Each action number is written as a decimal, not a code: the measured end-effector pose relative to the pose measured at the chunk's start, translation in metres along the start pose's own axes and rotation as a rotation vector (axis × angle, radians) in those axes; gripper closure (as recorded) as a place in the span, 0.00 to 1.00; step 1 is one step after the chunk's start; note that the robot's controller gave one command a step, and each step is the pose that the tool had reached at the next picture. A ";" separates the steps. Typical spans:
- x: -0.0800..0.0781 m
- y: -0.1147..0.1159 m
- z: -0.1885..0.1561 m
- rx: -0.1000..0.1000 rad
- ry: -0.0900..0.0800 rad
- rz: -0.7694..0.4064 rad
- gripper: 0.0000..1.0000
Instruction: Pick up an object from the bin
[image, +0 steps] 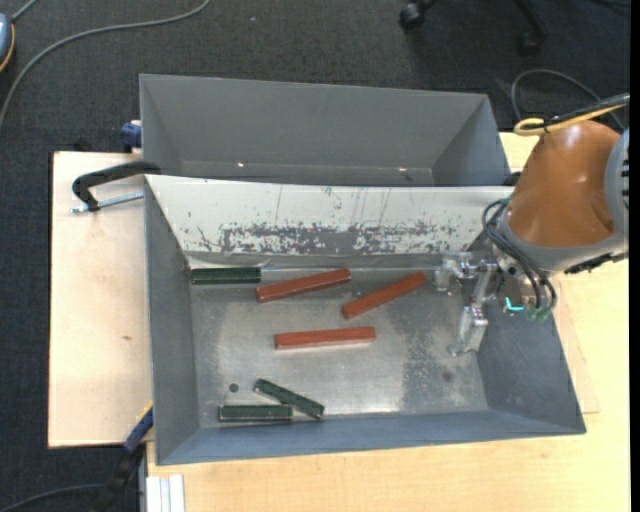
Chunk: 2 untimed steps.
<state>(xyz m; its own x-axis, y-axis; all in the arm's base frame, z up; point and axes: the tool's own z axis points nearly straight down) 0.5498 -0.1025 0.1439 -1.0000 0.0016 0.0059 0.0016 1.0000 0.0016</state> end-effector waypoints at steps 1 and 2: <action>-0.034 0.063 0.073 -0.001 -0.006 -0.149 0.00; -0.035 0.138 0.073 -0.001 -0.009 -0.365 0.00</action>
Offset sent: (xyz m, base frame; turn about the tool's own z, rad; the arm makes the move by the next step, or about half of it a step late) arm 0.0328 0.0596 -0.0718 -0.1461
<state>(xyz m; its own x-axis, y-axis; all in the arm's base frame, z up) 0.5844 0.0356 0.0710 -0.9346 -0.3558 -0.0044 -0.3558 0.9346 0.0028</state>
